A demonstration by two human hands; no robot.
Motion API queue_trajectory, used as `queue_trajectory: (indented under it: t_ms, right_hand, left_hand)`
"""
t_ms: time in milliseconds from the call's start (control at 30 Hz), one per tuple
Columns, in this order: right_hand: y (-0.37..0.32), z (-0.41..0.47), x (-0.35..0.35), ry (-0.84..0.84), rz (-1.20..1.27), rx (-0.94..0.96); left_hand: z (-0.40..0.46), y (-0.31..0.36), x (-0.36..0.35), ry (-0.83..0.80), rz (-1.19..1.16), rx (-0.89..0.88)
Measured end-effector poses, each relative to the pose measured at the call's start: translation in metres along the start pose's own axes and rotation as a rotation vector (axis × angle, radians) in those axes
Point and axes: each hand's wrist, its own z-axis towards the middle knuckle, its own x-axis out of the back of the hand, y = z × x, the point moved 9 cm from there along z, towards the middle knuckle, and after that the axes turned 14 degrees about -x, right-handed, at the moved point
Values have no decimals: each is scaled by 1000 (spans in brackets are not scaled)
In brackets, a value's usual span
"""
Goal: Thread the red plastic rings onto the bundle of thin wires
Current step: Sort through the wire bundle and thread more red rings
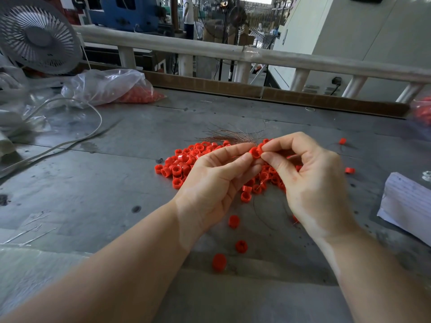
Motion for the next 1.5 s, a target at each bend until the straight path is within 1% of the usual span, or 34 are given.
queue_trajectory:
  t_ms: [233, 367, 567, 767, 967, 1200, 1500]
  right_hand:
    - [-6, 0, -3, -34, -52, 72]
    - [-5, 1, -4, -42, -56, 60]
    - [-5, 0, -5, -29, -111, 65]
    - [-7, -1, -5, -2, -166, 71]
    - [-11, -3, -4, 26, -195, 100]
    - [-10, -3, 3, 84, -174, 89]
    - [-9, -3, -1, 35, -150, 76]
  left_hand:
    - [0, -1, 1, -9, 8, 3]
    - [0, 0, 0, -19, 16, -8]
    - [-1, 2, 1, -14, 49, -30]
    - [-1, 7, 0, -18, 126, -95]
    - [-1, 9, -1, -22, 138, -125]
    - [0, 10, 0, -19, 130, -141]
    - [0, 11, -2, -50, 141, -147]
